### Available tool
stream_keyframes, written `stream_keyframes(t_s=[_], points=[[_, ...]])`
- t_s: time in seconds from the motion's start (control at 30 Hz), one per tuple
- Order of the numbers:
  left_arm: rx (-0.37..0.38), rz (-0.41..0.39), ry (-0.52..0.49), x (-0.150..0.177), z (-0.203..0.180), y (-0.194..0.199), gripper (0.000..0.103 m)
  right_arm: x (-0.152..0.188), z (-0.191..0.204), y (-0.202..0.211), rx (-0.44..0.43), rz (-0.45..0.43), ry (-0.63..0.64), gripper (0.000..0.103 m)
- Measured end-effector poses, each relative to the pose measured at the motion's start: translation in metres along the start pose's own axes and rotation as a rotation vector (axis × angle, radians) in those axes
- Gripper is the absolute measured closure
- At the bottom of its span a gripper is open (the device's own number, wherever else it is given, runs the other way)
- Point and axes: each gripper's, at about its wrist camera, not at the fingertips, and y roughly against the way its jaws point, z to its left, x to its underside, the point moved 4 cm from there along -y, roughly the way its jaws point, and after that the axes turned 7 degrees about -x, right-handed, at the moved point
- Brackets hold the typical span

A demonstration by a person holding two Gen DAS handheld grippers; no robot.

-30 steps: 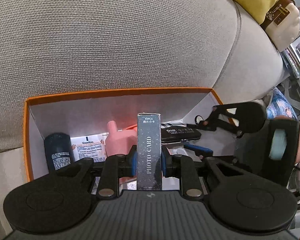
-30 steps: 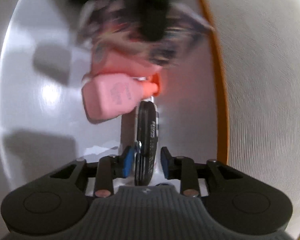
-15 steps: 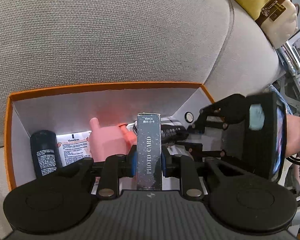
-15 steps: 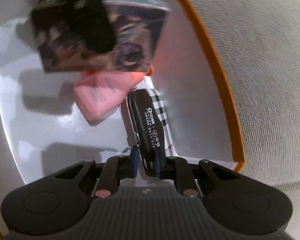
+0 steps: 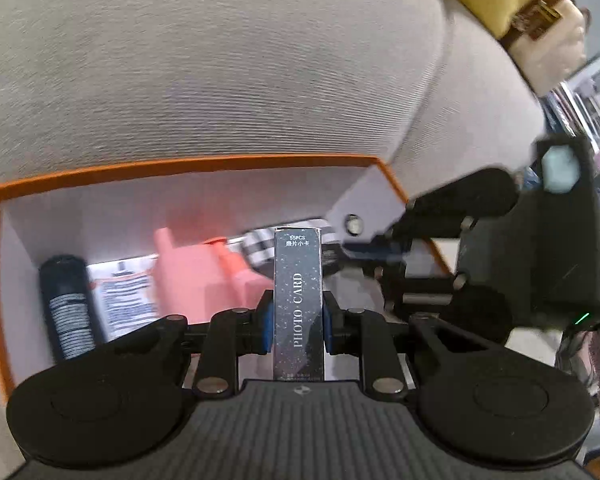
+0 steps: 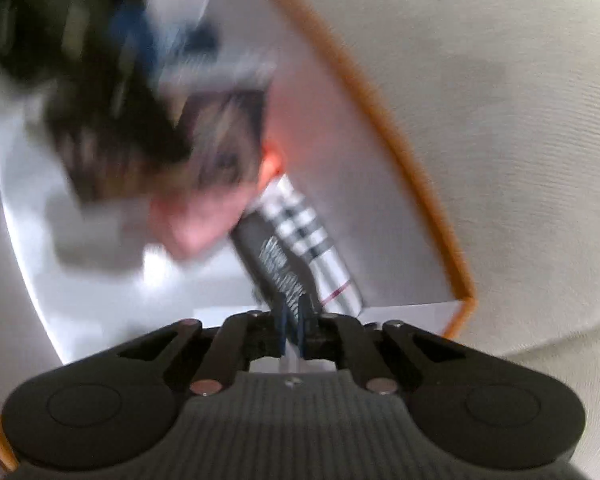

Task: Organize rigid objects
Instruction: 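Lower and release the pouch in the box with the right tool while the left releases the card box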

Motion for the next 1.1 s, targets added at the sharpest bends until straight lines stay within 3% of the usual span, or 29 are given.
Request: stream_keyframes(t_s=[0.13, 0.27, 0.57, 0.7, 0.83, 0.9, 0.97, 1.1], points=[[-0.019, 0.005, -0.130, -0.003, -0.028, -0.009, 0.078, -0.002, 0.000, 0.034, 0.069, -0.086, -0.048, 0.099], [-0.020, 0.081, -0.296, -0.002, -0.060, -0.030, 0.078, 0.011, 0.001, 0.052, 0.109, -0.103, -0.077, 0.099], [0.001, 0.253, -0.556, 0.006, -0.091, -0.080, 0.078, 0.032, -0.001, 0.033, 0.109, -0.082, -0.058, 0.099], [-0.008, 0.290, -0.659, 0.009, -0.096, -0.094, 0.078, 0.032, 0.003, 0.028, 0.092, -0.073, -0.032, 0.099], [-0.010, 0.262, -0.675, 0.008, -0.095, -0.100, 0.076, 0.032, 0.008, 0.015, 0.076, -0.063, -0.028, 0.099], [-0.019, 0.227, -0.673, 0.006, -0.097, -0.097, 0.064, 0.031, 0.008, 0.011, 0.066, -0.058, -0.032, 0.099], [-0.041, 0.208, -0.687, 0.006, -0.096, -0.088, 0.058, 0.029, 0.008, 0.007, 0.054, -0.055, -0.038, 0.099], [-0.066, 0.197, -0.667, 0.007, -0.086, -0.065, 0.056, 0.028, 0.010, 0.004, 0.031, -0.052, -0.045, 0.099]])
